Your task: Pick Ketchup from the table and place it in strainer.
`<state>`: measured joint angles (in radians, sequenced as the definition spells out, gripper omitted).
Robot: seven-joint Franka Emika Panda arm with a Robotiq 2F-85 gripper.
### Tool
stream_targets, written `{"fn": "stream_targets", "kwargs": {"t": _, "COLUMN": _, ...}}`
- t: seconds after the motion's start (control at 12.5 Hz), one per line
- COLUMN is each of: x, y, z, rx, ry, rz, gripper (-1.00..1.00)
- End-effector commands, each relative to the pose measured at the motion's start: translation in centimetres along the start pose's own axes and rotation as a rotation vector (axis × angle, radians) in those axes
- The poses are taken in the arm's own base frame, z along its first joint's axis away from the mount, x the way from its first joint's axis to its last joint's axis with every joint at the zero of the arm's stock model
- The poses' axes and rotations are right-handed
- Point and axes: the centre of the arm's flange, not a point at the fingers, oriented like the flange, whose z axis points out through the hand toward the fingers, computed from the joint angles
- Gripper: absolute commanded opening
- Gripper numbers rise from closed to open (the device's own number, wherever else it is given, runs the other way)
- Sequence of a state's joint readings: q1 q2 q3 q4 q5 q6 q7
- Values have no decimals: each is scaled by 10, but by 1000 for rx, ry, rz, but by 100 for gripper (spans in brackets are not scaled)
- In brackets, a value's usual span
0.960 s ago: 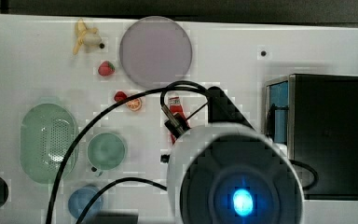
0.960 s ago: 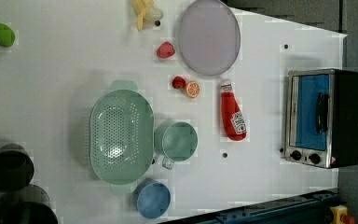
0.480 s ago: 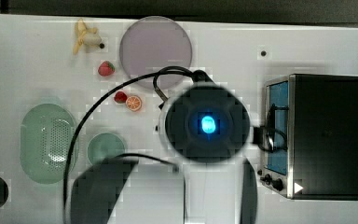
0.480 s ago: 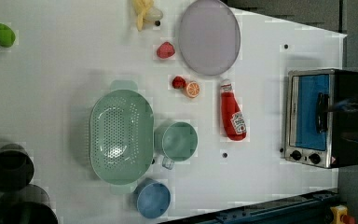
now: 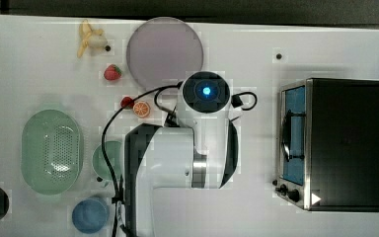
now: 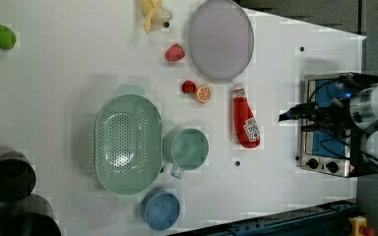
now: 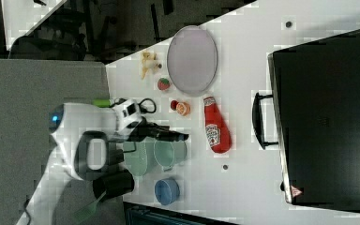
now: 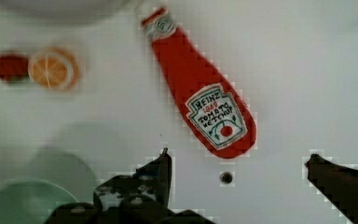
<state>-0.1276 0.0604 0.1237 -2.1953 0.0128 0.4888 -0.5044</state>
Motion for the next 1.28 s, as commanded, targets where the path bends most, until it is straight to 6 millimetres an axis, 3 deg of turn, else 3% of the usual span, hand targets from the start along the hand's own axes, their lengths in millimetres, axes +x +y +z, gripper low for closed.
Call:
{"fn": "stream_targets", "kwargs": {"t": 0.08, "x": 0, "y": 2, "z": -12, "rx": 6, "ry": 121, "rz": -394, "gripper": 100}}
{"fn": "stream_targets", "kwargs": {"t": 0.24, "x": 1, "y": 3, "z": 15, "rx": 4, "ry": 143, "rz": -477, "gripper": 100}}
{"fn": "stream_targets", "kwargs": {"t": 0.8, "x": -2, "y": 9, "z": 117, "rx": 16, "ry": 126, "rz": -474, "gripper": 100}}
{"fn": "stream_targets", "kwargs": {"t": 1.28, "x": 2, "y": 9, "z": 182, "rx": 30, "ry": 140, "rz": -467, "gripper": 100}}
